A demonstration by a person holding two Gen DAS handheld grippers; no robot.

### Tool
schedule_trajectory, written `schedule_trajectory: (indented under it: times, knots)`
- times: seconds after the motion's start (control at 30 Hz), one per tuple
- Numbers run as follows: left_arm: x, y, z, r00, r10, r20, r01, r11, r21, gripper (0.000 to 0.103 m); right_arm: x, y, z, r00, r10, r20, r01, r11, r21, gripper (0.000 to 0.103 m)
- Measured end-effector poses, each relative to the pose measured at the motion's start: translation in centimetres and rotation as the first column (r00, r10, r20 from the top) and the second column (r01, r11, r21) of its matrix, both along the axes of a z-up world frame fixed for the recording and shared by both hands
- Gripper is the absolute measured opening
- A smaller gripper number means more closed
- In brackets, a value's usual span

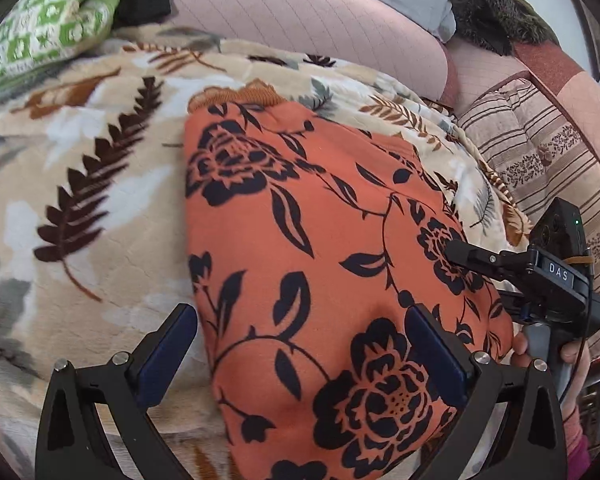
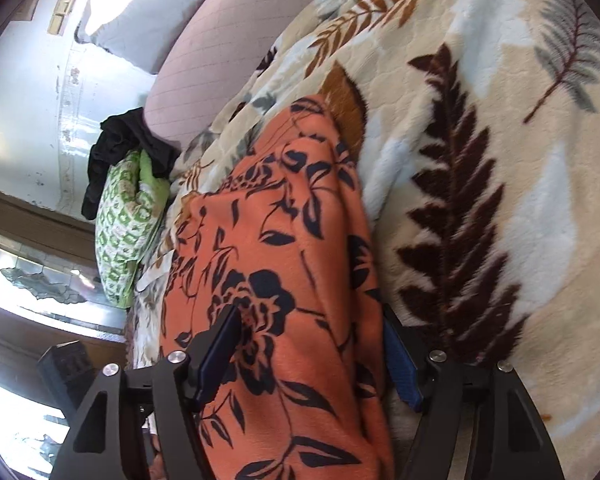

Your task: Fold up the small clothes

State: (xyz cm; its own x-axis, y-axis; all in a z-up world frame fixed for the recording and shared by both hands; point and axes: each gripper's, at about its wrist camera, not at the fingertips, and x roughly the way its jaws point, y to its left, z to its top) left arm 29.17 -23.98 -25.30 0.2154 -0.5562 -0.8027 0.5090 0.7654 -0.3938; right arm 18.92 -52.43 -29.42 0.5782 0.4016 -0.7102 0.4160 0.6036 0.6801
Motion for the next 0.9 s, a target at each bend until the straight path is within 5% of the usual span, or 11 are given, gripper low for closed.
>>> schedule_trajectory:
  times: [0.13,0.37,0.53,0.73,0.9]
  knots:
    - [0.3,-0.4,-0.7,1.000,0.007,-0.028,-0.007,1.000,-0.005,0.103,0.2,0.8,0.1,1.000,0.003,0.027,-0.003,1.000,-0.009,0.081]
    - [0.6,-0.1,-0.6,0.999,0.025,-0.045,-0.026,0.999,-0.039,0.102,0.9,3.2,0.2,0.996,0.062,0.065,-0.060,0.998,-0.029,0.079]
    - [0.5,0.5,-0.3,0.998,0.053,-0.032,-0.054,0.998,-0.042,0.089,1.0,4.5,0.9,0.996,0.066,0.065,-0.059,0.994,-0.094,0.058]
    - [0.6,1.7,0.4,0.996,0.087,-0.007,-0.088,0.995,-0.051,0.055,0.9,5.8,2.6,0.994,0.064,0.089,-0.047,0.982,-0.183,0.049]
    - [0.7,3.1,1.8,0.993,0.112,0.020,-0.111,0.991,-0.075,0.049,0.7,7.1,4.6,0.987,0.077,0.140,-0.042,0.970,-0.239,0.045]
